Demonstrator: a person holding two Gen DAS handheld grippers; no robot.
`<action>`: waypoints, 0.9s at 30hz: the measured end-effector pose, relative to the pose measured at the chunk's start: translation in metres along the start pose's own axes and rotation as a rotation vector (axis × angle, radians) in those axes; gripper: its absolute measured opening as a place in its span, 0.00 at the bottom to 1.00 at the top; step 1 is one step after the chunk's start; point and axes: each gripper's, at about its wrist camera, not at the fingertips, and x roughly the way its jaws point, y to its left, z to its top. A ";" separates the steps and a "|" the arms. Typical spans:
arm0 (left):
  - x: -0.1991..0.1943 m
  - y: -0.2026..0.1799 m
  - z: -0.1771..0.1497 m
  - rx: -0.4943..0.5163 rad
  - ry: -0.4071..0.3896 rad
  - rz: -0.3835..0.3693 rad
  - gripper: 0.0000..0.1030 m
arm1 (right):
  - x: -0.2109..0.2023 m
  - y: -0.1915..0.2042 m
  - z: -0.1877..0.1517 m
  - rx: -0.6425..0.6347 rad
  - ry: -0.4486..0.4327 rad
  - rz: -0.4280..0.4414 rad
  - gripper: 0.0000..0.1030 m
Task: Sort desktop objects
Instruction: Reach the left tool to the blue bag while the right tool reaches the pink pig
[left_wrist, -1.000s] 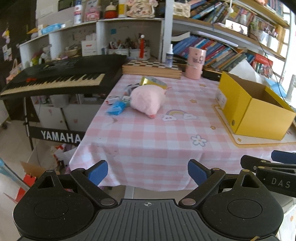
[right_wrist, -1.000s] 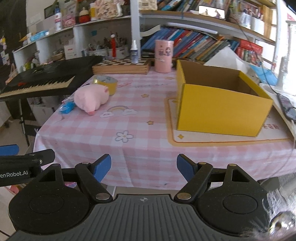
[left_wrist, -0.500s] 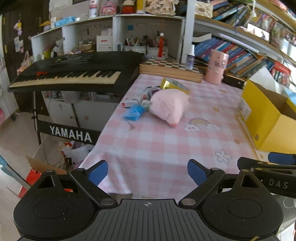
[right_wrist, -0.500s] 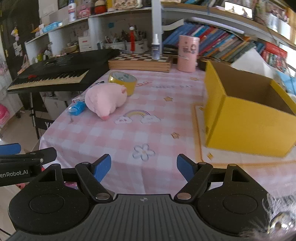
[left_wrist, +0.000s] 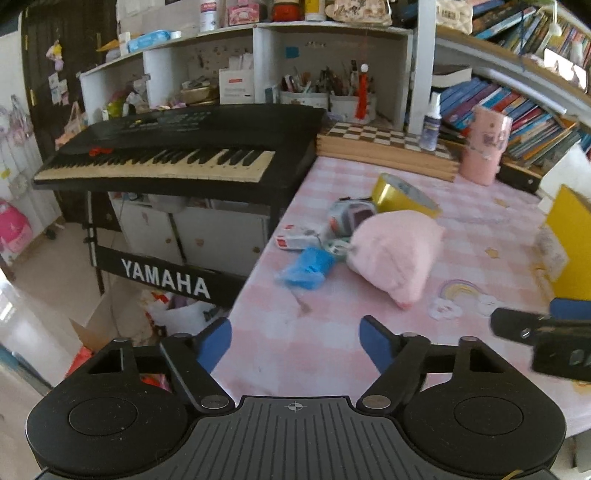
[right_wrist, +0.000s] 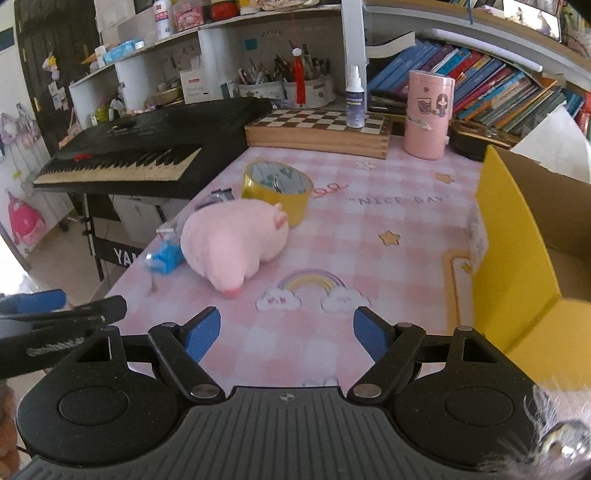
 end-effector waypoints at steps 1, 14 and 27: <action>0.007 0.000 0.003 0.009 0.003 0.004 0.72 | 0.004 -0.001 0.004 0.006 0.000 0.005 0.76; 0.085 -0.009 0.038 0.147 0.040 -0.040 0.54 | 0.041 -0.007 0.048 0.041 -0.026 0.068 0.83; 0.102 -0.014 0.040 0.162 0.101 -0.136 0.30 | 0.067 -0.001 0.063 0.037 0.007 0.115 1.00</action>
